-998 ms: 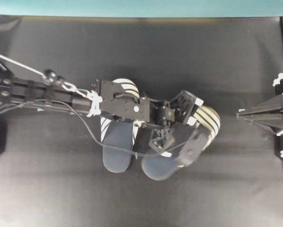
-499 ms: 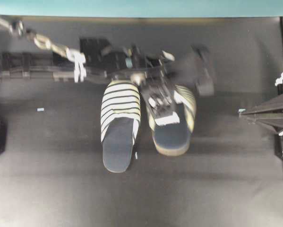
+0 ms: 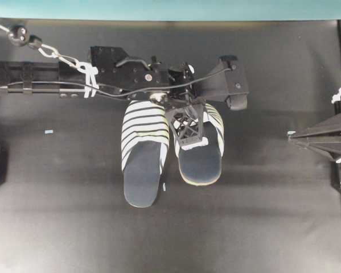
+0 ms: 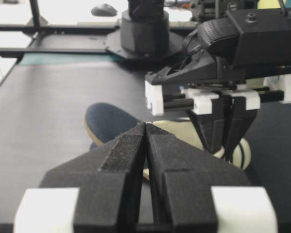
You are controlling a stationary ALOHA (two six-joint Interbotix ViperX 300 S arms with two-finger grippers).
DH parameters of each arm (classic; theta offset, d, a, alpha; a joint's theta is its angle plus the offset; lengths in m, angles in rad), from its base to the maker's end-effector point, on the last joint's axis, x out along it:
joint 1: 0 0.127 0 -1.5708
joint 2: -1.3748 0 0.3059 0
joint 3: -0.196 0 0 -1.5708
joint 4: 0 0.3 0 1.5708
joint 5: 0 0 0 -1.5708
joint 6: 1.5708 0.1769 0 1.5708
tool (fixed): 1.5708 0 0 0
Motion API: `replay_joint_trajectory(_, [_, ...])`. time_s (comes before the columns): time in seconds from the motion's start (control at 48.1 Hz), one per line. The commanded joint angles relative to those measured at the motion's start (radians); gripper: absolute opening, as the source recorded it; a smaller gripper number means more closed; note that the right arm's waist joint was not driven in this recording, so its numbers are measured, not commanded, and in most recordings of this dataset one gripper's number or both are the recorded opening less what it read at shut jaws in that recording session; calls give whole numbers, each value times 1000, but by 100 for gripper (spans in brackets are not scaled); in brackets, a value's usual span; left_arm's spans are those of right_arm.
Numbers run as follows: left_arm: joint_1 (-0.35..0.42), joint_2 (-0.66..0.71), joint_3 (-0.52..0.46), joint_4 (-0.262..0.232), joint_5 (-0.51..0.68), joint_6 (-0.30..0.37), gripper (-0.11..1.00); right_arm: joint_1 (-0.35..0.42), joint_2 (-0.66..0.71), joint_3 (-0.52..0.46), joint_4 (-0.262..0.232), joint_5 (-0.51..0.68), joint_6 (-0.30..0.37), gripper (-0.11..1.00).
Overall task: Arrange the slippers with the left arm.
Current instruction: 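Grasp the right slipper's upper and rotate it parallel beside the left slipper, then lower the right slipper and open the left gripper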
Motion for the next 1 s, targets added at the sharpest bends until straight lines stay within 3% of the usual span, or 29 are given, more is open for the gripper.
replay_joint_trajectory(0.0, [-2, -6, 2, 5, -8, 12, 1, 0, 5, -6, 2, -9, -3, 1])
replay_joint_trajectory(0.291, [8, 9, 5, 3, 3, 12, 3, 0, 5, -6, 2, -9, -3, 1])
replay_joint_trajectory(0.395, [6, 11, 6, 3, -5, 9, 17, 0, 6, -6, 2, -9, -3, 1])
replay_joint_trajectory(0.561, [-3, 11, 15, 3, -3, 6, 56, 0, 5, -5, 2, -9, -3, 1])
replay_joint_trajectory(0.665, [-15, 9, 17, 3, 3, 9, 75, 0, 5, -5, 2, -9, -3, 1])
replay_joint_trajectory(0.748, [-29, 8, 17, 2, 18, 18, 80, 0, 5, -5, 2, -8, -2, 1])
replay_joint_trajectory(0.977, [-43, 6, 18, 2, 12, 29, 79, 0, 6, -5, 2, -9, -2, 1])
